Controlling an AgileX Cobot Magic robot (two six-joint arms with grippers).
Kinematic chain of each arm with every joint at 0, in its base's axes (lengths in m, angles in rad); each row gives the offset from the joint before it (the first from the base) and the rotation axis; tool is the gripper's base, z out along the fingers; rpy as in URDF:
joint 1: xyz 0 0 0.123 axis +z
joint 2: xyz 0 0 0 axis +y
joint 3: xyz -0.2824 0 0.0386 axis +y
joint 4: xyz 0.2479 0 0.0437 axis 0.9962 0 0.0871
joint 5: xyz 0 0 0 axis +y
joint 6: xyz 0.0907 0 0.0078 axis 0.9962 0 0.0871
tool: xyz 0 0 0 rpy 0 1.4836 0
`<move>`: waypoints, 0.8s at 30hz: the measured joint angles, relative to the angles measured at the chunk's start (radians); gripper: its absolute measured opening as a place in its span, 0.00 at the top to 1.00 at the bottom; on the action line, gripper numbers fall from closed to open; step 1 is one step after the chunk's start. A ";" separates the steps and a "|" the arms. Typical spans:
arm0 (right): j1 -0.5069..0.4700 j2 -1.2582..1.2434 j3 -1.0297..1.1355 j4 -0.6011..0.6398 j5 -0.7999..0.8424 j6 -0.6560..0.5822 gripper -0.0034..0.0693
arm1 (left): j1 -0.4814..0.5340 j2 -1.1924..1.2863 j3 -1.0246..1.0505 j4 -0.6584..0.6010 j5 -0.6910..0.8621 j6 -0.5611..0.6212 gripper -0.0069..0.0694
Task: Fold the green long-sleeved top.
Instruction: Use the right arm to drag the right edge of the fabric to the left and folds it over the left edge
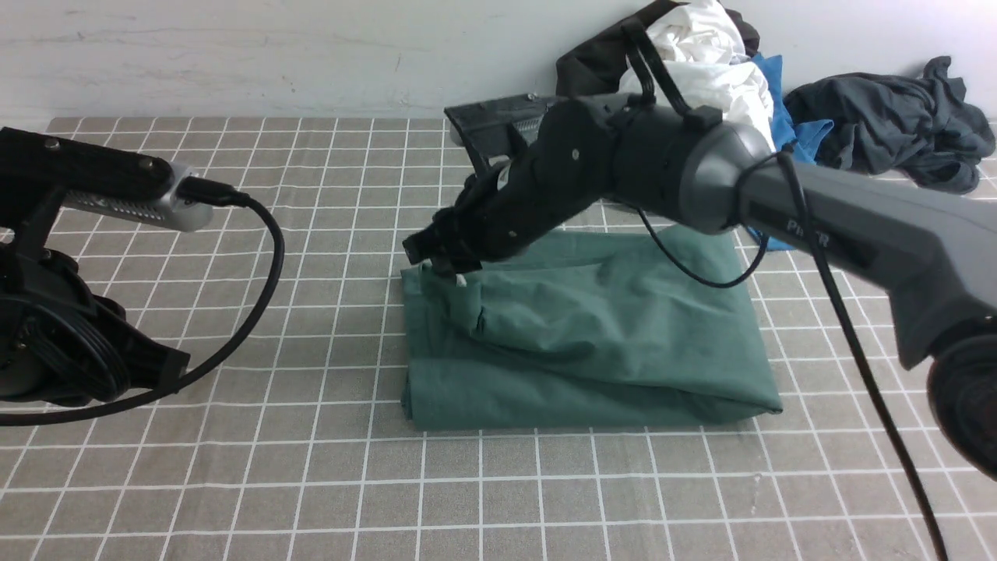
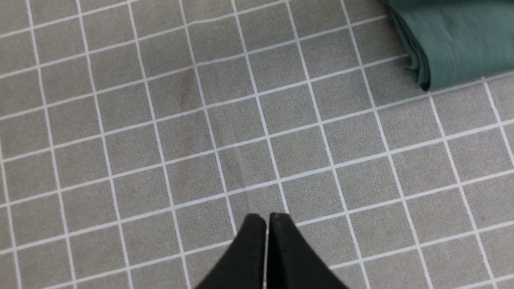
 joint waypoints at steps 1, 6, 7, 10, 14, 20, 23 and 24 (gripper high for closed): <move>0.000 -0.005 -0.026 -0.011 0.022 -0.002 0.53 | 0.000 -0.002 0.000 0.000 -0.003 0.002 0.92; 0.000 -0.036 -0.113 -0.144 0.207 -0.012 0.50 | 0.000 -0.041 0.000 -0.003 -0.014 0.008 0.92; 0.000 -0.036 -0.113 -0.150 0.207 -0.012 0.51 | 0.000 -0.044 0.000 -0.003 -0.014 0.008 0.92; 0.000 -0.015 -0.084 -0.212 0.284 0.013 0.63 | 0.000 -0.102 0.002 -0.003 -0.024 0.010 0.92; 0.010 0.064 -0.030 -0.124 0.256 0.030 0.83 | 0.000 -0.216 0.041 -0.003 -0.110 0.035 0.92; 0.088 0.150 -0.021 0.026 0.114 -0.051 0.96 | 0.000 -0.427 0.170 0.001 -0.282 0.072 0.92; 0.122 0.132 -0.021 0.032 0.065 -0.070 0.97 | 0.000 -0.548 0.258 0.001 -0.397 0.091 0.92; 0.127 0.118 -0.023 0.027 0.064 -0.072 0.97 | 0.000 -0.576 0.285 0.002 -0.427 0.093 0.92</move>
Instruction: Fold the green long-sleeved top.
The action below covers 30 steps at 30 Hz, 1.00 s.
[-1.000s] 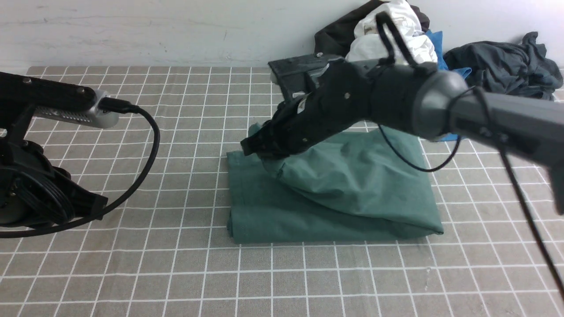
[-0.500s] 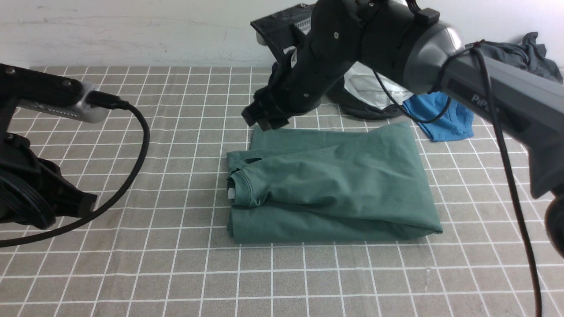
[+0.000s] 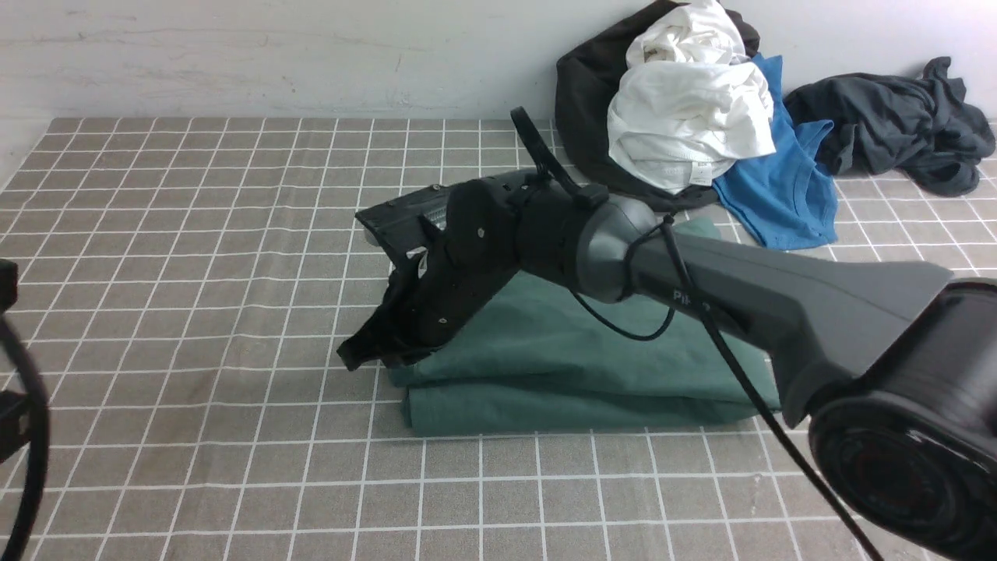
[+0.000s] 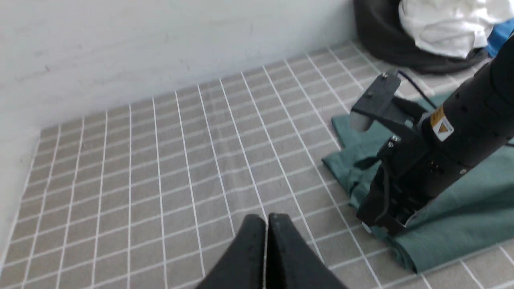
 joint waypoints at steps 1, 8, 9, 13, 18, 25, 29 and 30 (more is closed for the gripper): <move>0.001 -0.023 -0.005 -0.017 0.006 0.000 0.97 | 0.000 -0.027 0.033 0.000 -0.035 0.002 0.92; 0.000 -0.327 -0.049 -0.375 0.198 0.013 0.97 | 0.000 -0.184 0.221 0.015 -0.143 0.003 0.92; 0.000 -0.405 -0.052 -0.441 0.244 0.028 0.97 | 0.000 -0.200 0.248 0.015 -0.143 0.004 0.92; -0.003 -0.578 -0.031 -0.564 0.372 0.112 0.97 | 0.000 -0.211 0.296 0.015 -0.142 0.003 0.92; -0.005 -0.832 0.249 -0.529 0.394 0.251 0.97 | 0.000 -0.211 0.333 0.015 -0.131 0.003 0.92; -0.005 -1.110 0.868 -0.362 0.026 0.311 0.97 | 0.000 -0.211 0.335 0.015 -0.084 0.003 0.92; -0.005 -1.182 1.149 -0.234 -0.189 0.330 0.97 | 0.000 -0.211 0.335 0.015 -0.082 0.003 0.92; -0.005 -1.189 1.240 -0.187 -0.235 0.333 0.97 | 0.000 -0.211 0.335 0.015 -0.082 0.003 0.92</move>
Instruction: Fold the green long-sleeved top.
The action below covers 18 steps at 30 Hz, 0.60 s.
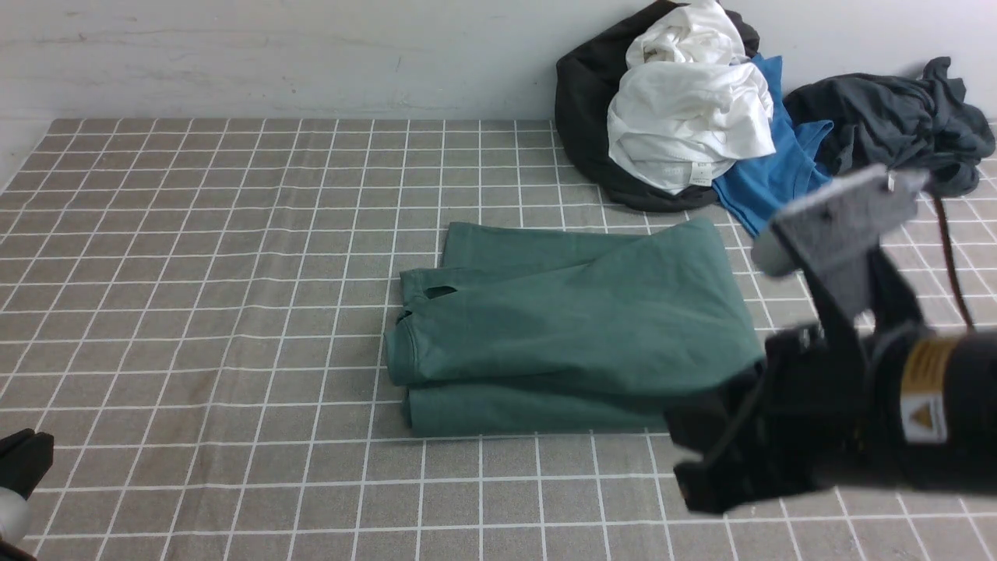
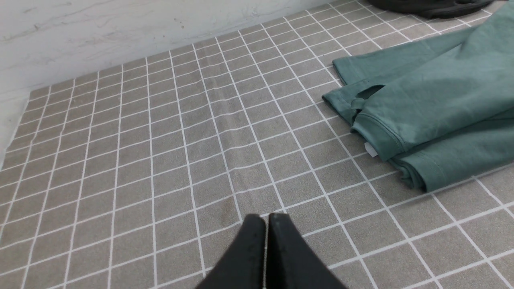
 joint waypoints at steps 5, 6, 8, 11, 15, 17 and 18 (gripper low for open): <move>-0.026 0.001 0.222 0.046 -0.103 0.005 0.97 | 0.000 0.000 0.000 0.000 0.000 0.000 0.92; -0.034 0.001 0.243 0.033 -0.109 0.004 0.97 | 0.000 0.000 0.000 0.000 0.001 0.000 0.92; -0.041 0.001 0.275 0.005 -0.109 0.004 0.97 | 0.000 0.000 0.000 0.000 0.002 0.000 0.92; -0.054 0.001 0.310 -0.091 -0.080 0.004 0.97 | 0.000 0.000 0.000 0.000 0.010 0.000 0.92; -0.063 0.000 0.311 -0.185 -0.056 0.004 0.97 | 0.000 0.000 0.000 0.000 0.023 0.000 0.92; -0.063 -0.006 0.311 -0.213 -0.047 0.003 0.97 | 0.000 0.000 0.000 0.000 0.023 0.000 0.92; -0.063 -0.015 0.311 -0.224 -0.044 0.003 0.97 | 0.000 0.000 0.000 0.000 0.023 0.000 0.92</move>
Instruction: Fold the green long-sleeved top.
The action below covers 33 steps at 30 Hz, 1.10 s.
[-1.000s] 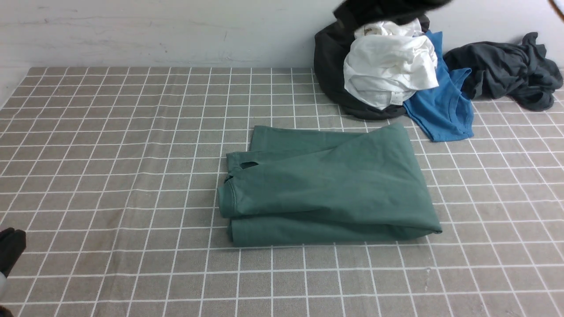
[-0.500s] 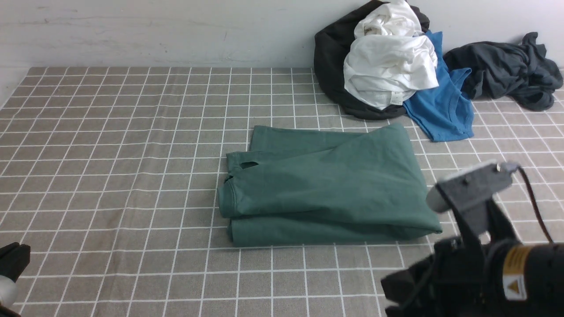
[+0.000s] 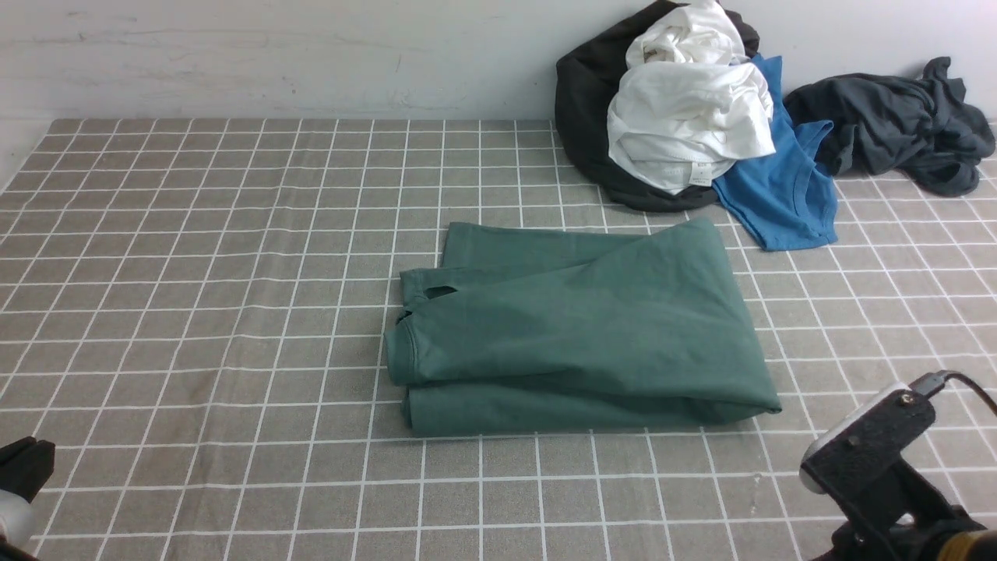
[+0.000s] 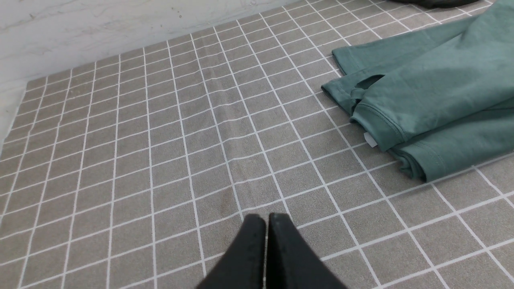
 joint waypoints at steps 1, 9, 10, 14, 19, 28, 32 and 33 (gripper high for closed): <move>0.000 -0.006 0.000 -0.011 0.000 -0.001 0.97 | 0.000 0.000 0.000 0.000 0.000 0.000 0.92; 0.000 -0.219 0.007 -0.100 -0.115 -0.001 0.97 | 0.000 0.000 0.000 0.000 0.000 0.000 0.92; 0.000 -0.233 0.007 -0.109 -0.121 -0.001 0.97 | 0.000 0.000 0.000 0.000 0.000 0.000 0.92; -0.001 -0.389 0.033 -0.198 -0.264 -0.001 0.97 | 0.000 0.000 0.000 0.000 0.000 0.000 0.92; -0.056 -0.561 0.119 -0.188 -0.452 -0.002 0.97 | 0.000 0.000 0.000 0.000 0.000 0.000 0.92; -0.417 -0.989 0.397 -0.028 -0.564 -0.002 0.97 | 0.000 0.000 0.000 0.000 0.000 0.000 0.92; -0.523 -1.105 0.476 0.051 -0.545 -0.002 0.97 | 0.000 0.000 0.000 0.000 0.000 0.000 0.92; -0.565 -1.132 0.484 0.098 -0.497 -0.003 0.97 | 0.000 0.000 0.000 0.000 0.000 0.000 0.92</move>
